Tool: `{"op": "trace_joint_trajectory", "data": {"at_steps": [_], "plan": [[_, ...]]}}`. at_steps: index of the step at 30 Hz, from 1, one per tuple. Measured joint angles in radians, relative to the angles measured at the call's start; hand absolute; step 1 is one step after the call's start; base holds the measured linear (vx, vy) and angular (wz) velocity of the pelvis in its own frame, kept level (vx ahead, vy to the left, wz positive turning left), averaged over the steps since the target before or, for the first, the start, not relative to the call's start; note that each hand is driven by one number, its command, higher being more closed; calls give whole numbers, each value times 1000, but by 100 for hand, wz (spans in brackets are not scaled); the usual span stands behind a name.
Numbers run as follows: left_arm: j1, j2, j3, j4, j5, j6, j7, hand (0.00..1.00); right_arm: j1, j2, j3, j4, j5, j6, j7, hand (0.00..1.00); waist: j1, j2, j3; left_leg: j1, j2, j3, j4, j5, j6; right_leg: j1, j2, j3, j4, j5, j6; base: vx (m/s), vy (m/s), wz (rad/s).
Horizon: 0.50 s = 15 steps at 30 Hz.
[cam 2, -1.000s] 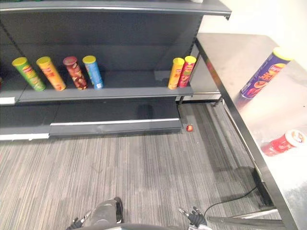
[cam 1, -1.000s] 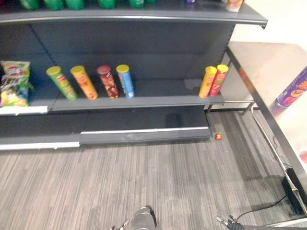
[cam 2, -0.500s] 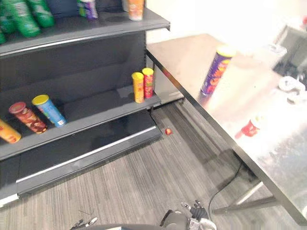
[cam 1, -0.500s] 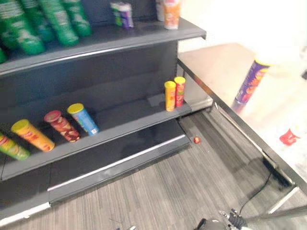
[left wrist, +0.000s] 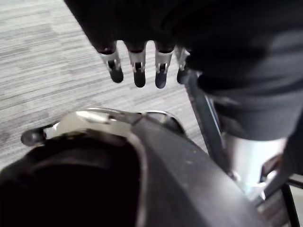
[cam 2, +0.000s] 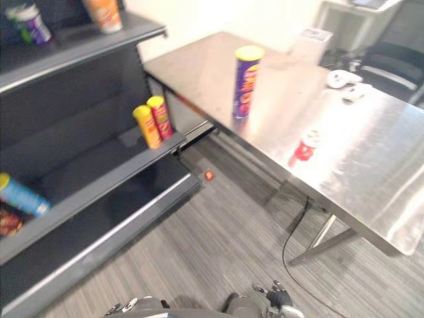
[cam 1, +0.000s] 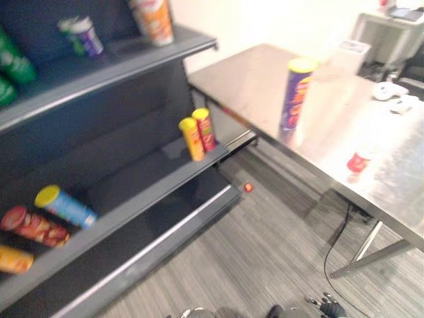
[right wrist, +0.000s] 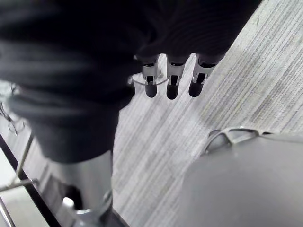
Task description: Put the gum and the chips on the shelf.
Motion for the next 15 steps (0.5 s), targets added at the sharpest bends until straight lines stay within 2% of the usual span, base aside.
{"op": "trace_joint_trajectory", "data": {"at_steps": [1,2,4,6,7,8,9,10,12,14,15], "plan": [[1,-2,10,0,-8,0,-2,0,8,2,-20,6,10,6,0,0,0,-1,0,-33,-34,-49,-55,-38,3,-1,-4,73,-14,4,-6,136,160,-143],[2,-4,19,-1,-8,-1,-2,0,9,1,-28,14,22,7,0,0,0,-2,0,-40,-47,-67,-95,-48,7,-3,-7,110,-17,4,-6,160,215,-166],[5,-9,37,-1,-12,-3,0,0,22,-4,-64,43,52,12,0,0,1,-5,-1,-42,-95,-156,-284,-54,5,-9,-23,194,-22,7,0,97,217,-132],[6,-15,46,1,-32,-6,1,0,51,-5,-98,44,81,12,-1,0,-4,2,-5,-18,-120,-311,-598,-19,13,-17,-30,284,-42,33,50,134,310,-135],[10,-16,50,1,-35,-6,1,0,61,-5,-105,43,82,12,-1,0,-4,6,-8,-19,-116,-354,-652,-9,16,-19,-30,300,-50,37,64,189,362,-109],[13,-20,59,1,-36,-7,1,0,79,-7,-131,43,84,13,-2,0,-4,6,-16,-16,-127,-376,-678,51,-27,-18,-43,333,-66,45,93,306,428,-71],[14,-11,70,3,-35,-10,4,0,94,11,-166,47,84,14,-1,0,-19,-8,-36,-8,-162,-345,-684,31,-22,-7,-73,342,-107,72,132,331,410,-57],[13,-5,70,3,-35,-16,4,0,94,23,-183,54,85,14,0,0,-25,-25,-45,-8,-177,-328,-683,28,-21,-6,-87,344,-115,86,143,299,303,-47],[9,22,57,15,-34,-26,4,0,83,50,-224,76,85,15,-1,0,-28,-62,-60,13,-220,-257,-673,8,9,-7,-132,365,-146,132,167,247,267,-65],[-5,34,14,35,-29,-26,4,0,76,63,-254,73,85,12,-1,0,-30,-66,-68,42,-239,-234,-688,5,15,-10,-146,385,-156,175,165,199,247,-63],[-12,39,-12,39,-26,-28,4,0,72,66,-253,74,84,14,0,0,-25,-54,-67,63,-240,-211,-702,3,18,-15,-145,394,-159,205,160,133,185,-67]]}}
